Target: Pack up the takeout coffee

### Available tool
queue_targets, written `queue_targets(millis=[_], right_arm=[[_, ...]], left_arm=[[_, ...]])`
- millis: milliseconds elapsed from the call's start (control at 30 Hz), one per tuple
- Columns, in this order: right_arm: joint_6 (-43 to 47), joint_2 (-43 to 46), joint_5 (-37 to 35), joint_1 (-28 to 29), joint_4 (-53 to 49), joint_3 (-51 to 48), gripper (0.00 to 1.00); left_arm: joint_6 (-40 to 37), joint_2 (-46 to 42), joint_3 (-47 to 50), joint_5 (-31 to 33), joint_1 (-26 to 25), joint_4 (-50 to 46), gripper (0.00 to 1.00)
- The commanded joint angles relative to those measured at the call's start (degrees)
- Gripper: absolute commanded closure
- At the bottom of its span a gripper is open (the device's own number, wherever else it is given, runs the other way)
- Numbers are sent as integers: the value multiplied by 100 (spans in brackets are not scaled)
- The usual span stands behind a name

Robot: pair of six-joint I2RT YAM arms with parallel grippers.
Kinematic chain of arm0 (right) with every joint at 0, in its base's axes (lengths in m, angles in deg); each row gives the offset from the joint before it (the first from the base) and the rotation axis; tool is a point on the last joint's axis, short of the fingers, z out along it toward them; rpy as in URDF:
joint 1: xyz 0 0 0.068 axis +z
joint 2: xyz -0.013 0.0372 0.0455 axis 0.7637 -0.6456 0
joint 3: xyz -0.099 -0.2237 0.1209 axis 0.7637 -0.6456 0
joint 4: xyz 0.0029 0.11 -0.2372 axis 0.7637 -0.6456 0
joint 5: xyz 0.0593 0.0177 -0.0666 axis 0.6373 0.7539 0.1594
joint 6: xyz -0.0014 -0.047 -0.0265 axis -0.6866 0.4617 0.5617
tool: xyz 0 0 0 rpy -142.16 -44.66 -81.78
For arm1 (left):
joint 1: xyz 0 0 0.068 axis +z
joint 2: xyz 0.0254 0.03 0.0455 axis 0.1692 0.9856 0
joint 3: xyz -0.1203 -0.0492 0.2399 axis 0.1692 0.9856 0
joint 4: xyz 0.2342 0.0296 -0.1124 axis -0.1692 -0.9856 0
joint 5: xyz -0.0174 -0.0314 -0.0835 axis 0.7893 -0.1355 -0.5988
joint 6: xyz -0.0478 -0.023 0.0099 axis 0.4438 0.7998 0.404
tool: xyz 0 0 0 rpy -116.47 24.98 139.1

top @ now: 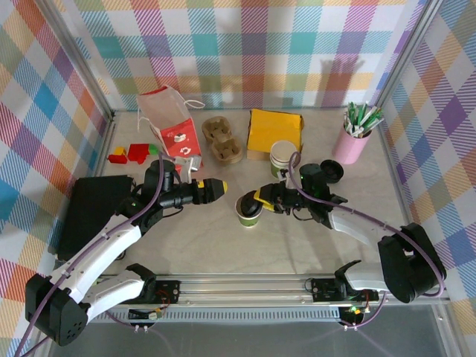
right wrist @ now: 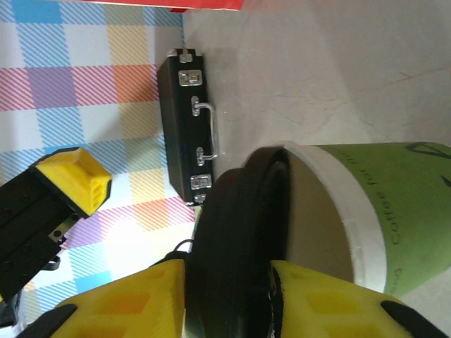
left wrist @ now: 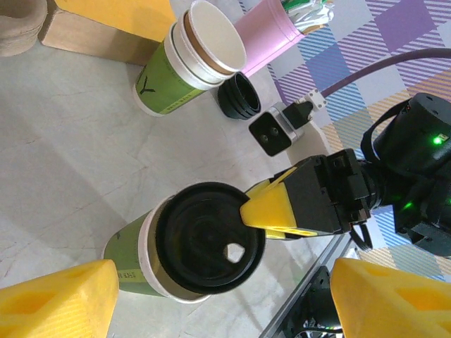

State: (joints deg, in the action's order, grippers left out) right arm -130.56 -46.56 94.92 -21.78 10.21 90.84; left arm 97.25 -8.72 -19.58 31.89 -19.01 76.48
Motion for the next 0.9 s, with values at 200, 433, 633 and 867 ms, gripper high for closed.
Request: queue_targets(millis=[200,433,633,867], right_arm=[[724,70,-272,-33,-1114,388,54],[1086,19,-472,40,-1642,671,49],[1507,-89,-883,276,-2403,1068,44],[1794,-290,-1362,529,-3056,1427,37]], left_arm=[[-75,86,107,13,-60,226,21],[-79,103,180,57,-69,235,21],[-117,140,178,74,-104,221,21],[-131,128,215,118,-155,241,21]])
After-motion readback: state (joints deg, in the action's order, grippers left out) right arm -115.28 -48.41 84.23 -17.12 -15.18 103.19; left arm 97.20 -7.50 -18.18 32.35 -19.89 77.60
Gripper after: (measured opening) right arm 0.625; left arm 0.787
